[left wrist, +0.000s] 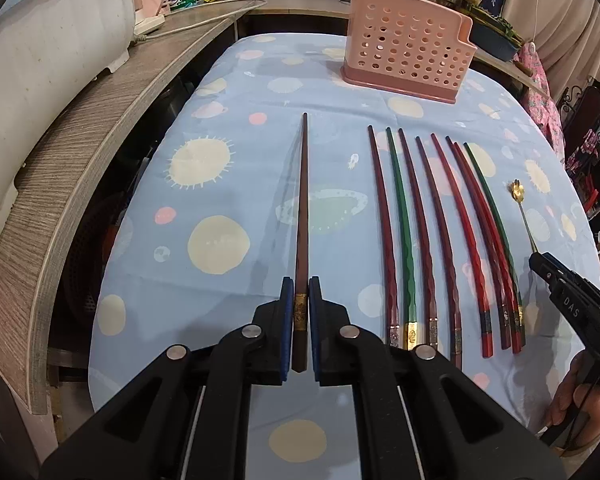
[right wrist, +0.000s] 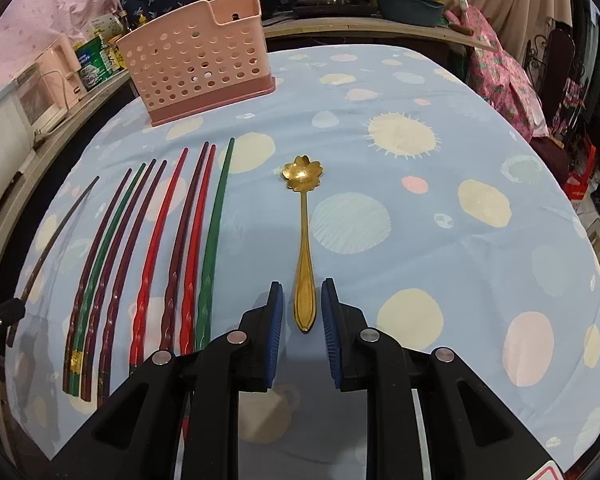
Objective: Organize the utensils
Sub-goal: 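Lift the chopstick and spoon and carry both into the pink basket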
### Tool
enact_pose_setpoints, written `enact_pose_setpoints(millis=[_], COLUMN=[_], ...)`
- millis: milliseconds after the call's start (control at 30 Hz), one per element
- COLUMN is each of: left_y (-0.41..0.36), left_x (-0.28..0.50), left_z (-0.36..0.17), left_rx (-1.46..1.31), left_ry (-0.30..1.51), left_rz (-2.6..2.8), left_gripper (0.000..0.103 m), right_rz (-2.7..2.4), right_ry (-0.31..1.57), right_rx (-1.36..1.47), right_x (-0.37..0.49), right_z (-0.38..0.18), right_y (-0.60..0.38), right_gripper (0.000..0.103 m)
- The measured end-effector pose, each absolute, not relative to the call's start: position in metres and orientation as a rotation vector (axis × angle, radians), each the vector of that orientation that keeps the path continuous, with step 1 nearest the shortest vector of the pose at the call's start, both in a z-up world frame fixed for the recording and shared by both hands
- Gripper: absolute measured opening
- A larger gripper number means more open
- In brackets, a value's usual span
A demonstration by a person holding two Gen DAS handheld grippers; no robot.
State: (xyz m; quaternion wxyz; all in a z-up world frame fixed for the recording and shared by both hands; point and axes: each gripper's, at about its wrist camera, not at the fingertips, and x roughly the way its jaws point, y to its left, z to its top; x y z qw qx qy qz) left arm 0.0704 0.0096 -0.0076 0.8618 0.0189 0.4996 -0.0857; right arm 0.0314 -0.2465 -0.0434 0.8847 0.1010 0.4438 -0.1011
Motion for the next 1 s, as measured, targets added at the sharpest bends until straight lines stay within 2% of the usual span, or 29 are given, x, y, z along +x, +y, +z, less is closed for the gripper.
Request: enact_pose_setpoints(millis=[100,433,533,1000], left_y=[0.01,0.016,0.019,0.038], left_x=[0.069,0.066,0.066,0.107], left_z=[-0.009,0.015,0.03,0.113], left_rx=[0.041,0.021,0.002,-0.082], left_ry=[1.051,0.997,0.969,0.796], left_rz=[-0.179,-0.185,-0.188,-0.179], left_gripper=[0.007,0.007,0.007,0.007], right_rz=[-0.203,-0.205,-0.209,-0.192], right_ry=[0.928,0.843,0.814,0.699], right_rx=[0.211,0.271,0.296,0.328], right_x=[0.03,0.018,0.019,0.048], right_z=[-0.043,-0.006,0.007,0.067], right_y=[-0.247,-0.26,-0.269,-0.292], right_gripper=[0.011,0.01,0.002,0.002])
